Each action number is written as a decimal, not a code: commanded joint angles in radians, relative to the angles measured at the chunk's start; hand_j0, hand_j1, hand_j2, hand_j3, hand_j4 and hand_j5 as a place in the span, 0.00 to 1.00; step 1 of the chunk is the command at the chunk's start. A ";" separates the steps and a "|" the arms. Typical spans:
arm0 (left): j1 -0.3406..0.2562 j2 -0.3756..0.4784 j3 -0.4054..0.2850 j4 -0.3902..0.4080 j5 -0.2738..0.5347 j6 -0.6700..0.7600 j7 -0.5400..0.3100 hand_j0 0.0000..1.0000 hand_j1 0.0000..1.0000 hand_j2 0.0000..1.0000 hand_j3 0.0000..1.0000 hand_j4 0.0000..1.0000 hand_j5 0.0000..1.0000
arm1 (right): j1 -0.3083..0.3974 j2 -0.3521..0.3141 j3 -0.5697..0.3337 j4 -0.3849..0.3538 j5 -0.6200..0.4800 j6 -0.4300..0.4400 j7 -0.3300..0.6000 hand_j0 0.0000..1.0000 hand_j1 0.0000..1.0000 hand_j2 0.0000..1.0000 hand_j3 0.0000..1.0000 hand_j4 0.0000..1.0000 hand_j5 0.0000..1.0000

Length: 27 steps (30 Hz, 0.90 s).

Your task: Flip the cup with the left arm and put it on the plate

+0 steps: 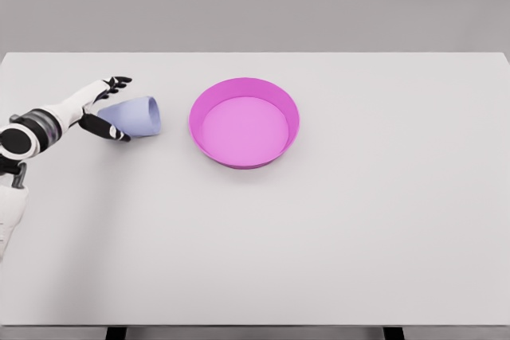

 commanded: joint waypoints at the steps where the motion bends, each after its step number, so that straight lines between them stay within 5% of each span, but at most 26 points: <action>1: 0.000 0.002 -0.007 -0.001 -0.025 -0.010 0.000 1.00 1.00 1.00 1.00 1.00 1.00 | 0.000 0.000 0.000 0.000 0.000 0.001 0.000 1.00 1.00 1.00 1.00 1.00 1.00; 19: 0.003 0.034 -0.041 -0.010 -0.094 -0.150 0.000 1.00 1.00 1.00 1.00 1.00 1.00 | 0.000 0.000 0.000 0.000 0.000 0.001 0.000 1.00 1.00 1.00 1.00 1.00 1.00; 27: 0.005 0.074 -0.041 -0.010 -0.197 -0.282 0.000 1.00 1.00 1.00 1.00 1.00 1.00 | 0.000 0.000 0.000 0.000 0.000 0.000 0.000 1.00 1.00 1.00 1.00 1.00 1.00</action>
